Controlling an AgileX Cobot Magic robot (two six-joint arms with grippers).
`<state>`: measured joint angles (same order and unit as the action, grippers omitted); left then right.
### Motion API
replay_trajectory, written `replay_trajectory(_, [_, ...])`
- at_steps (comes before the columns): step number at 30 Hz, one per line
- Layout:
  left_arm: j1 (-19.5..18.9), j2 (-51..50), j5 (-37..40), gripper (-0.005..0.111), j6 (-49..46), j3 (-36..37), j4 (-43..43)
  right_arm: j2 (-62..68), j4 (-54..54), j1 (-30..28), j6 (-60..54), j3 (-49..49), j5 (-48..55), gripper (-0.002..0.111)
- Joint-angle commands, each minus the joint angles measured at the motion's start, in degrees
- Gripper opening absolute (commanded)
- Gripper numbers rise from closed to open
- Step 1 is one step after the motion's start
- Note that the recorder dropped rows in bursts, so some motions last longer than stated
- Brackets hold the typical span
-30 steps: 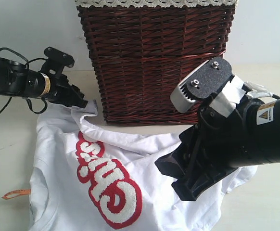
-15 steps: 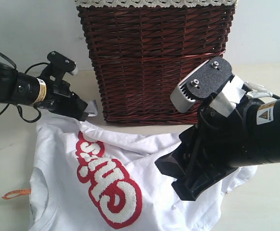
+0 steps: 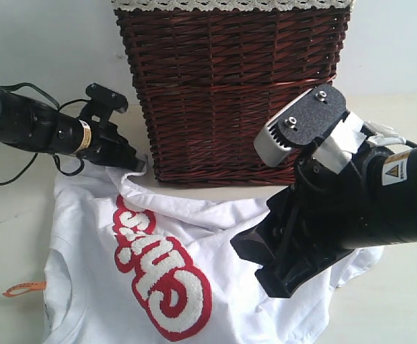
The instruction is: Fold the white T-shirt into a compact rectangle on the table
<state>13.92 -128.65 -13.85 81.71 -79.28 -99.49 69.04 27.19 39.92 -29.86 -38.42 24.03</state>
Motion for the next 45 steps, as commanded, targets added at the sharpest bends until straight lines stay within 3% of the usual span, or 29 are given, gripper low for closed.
replay_trajectory(1, [0.02, 0.20, 3.43, 0.000, 1.85, -2.71, -0.15, -0.17, -0.20, 0.10, -0.01, 0.32, -0.87, 0.062])
replay_trajectory(6, [-0.29, 5.20, 3.43, 0.005, 2.97, -0.36, -0.46, -0.17, -0.20, 0.10, -0.01, 0.32, -0.47, 0.062])
replay_trajectory(12, [-2.32, 8.77, 3.51, 0.037, 0.30, 1.94, -0.46, -0.17, -0.20, 0.10, -0.01, 0.32, -0.47, 0.062])
replay_trajectory(14, [-1.93, 8.77, 10.15, 0.037, 2.51, 1.94, -0.46, -0.17, -0.20, 0.10, -0.01, 0.32, -0.47, 0.062])
replay_trajectory(16, [0.22, 8.77, 28.75, 0.032, 8.50, 1.94, 2.60, -0.17, -0.20, 0.10, -0.01, 0.32, -0.47, 0.062])
replay_trajectory(17, [1.17, 8.77, 34.05, 0.030, 4.83, 1.94, 5.24, -0.17, -0.20, 0.10, -0.01, 0.32, -0.47, 0.062])
replay_trajectory(20, [4.05, 8.77, 44.49, 0.030, -21.13, -0.11, 19.97, -0.17, -0.20, 0.10, -0.01, 0.32, -0.35, 0.062])
replay_trajectory(23, [4.36, 8.77, 47.59, 0.030, -51.52, -5.51, 51.28, -0.17, -0.20, 0.10, -0.01, 0.32, -0.24, 0.062])
replay_trajectory(24, [3.76, 8.61, 50.25, 0.030, -66.02, -7.90, 66.28, -0.17, -0.20, 0.10, -0.01, 0.32, -0.24, 0.062])
replay_trajectory(26, [2.49, 7.67, 59.64, 0.030, -91.53, -12.85, 90.61, -0.17, -0.20, 0.10, -0.01, 0.32, -0.24, 0.062])
replay_trajectory(28, [1.34, 6.03, 70.54, 0.030, -108.40, -16.41, 105.35, -0.17, -0.20, 0.10, -0.01, 0.32, -0.24, 0.062])
replay_trajectory(30, [1.37, 5.31, 71.07, 0.030, -116.96, -17.00, 107.92, -0.17, -0.20, 0.10, -0.01, 0.32, -0.24, 0.062])
replay_trajectory(33, [2.22, 5.06, 61.44, 0.030, -125.31, -14.54, 107.69, -0.17, -0.20, 0.10, -0.01, 0.32, -0.24, 0.062])
replay_trajectory(37, [3.91, 4.92, 47.47, 0.047, -137.50, -9.89, 106.08, -0.17, -0.20, 0.10, -0.01, 0.32, -0.24, 0.062])
replay_trajectory(40, [4.37, 3.94, 42.15, 0.059, -141.99, -7.67, 102.10, -0.17, -0.20, 0.10, -0.01, 0.32, -0.24, 0.062])
replay_trajectory(45, [4.37, 0.18, 40.72, 0.059, -142.62, -7.35, 92.33, -0.17, -0.20, 0.10, 0.24, 0.32, -0.02, 0.062])
